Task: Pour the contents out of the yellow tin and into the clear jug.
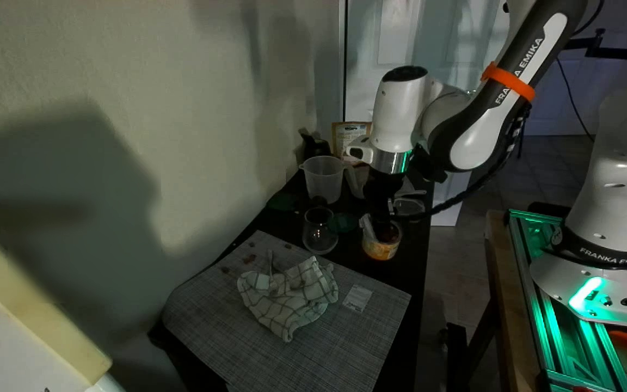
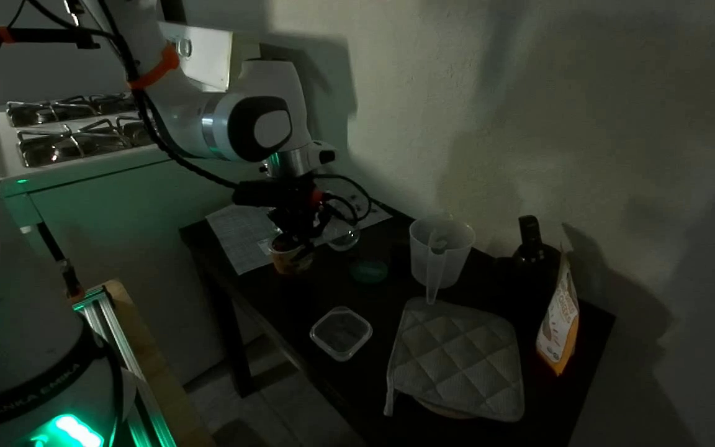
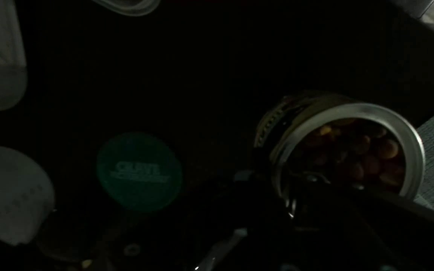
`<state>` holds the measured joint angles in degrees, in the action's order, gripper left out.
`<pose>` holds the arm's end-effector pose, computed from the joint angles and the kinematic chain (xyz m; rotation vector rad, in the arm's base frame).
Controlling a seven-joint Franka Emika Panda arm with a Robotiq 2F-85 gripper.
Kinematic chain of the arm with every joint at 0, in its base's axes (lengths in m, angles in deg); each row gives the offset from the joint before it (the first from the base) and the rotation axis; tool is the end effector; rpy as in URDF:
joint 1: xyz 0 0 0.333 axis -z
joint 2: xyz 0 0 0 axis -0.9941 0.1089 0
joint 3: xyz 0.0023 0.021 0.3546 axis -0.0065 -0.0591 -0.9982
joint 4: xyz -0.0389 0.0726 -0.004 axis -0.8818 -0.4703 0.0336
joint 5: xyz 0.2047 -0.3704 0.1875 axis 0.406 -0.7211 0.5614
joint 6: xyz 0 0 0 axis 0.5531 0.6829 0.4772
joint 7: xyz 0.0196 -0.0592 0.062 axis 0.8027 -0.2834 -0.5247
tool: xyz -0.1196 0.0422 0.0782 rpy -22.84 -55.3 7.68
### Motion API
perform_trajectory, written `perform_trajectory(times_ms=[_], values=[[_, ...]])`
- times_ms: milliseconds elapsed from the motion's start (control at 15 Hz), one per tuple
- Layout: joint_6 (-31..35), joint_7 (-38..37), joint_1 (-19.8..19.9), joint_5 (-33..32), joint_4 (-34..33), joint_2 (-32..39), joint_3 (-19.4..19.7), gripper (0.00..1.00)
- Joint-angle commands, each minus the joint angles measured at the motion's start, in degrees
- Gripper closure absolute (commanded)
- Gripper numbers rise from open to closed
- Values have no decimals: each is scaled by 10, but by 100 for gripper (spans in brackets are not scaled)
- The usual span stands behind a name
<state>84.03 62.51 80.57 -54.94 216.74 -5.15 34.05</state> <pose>0.4253 0.0359 0.1634 2.8980 0.8603 0.0904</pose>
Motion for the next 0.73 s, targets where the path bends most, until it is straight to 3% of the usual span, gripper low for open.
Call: perform_trajectory(times_ms=[0, 67, 200, 467, 533, 600, 667], values=[[-1, -6, -6, 23, -1, 30, -18, 64], [-6, -20, -5, 6, -1, 32, -19, 63], [-18, -43, -3, -16, -2, 20, -16, 49], [-5, 13, -4, 9, -10, -40, -22, 19], [32, 33, -5, 11, 47, -102, -21, 12], [33, 46, -12, 26, 34, -118, -22, 3], [20, 20, -3, 9, -6, -40, -21, 22]])
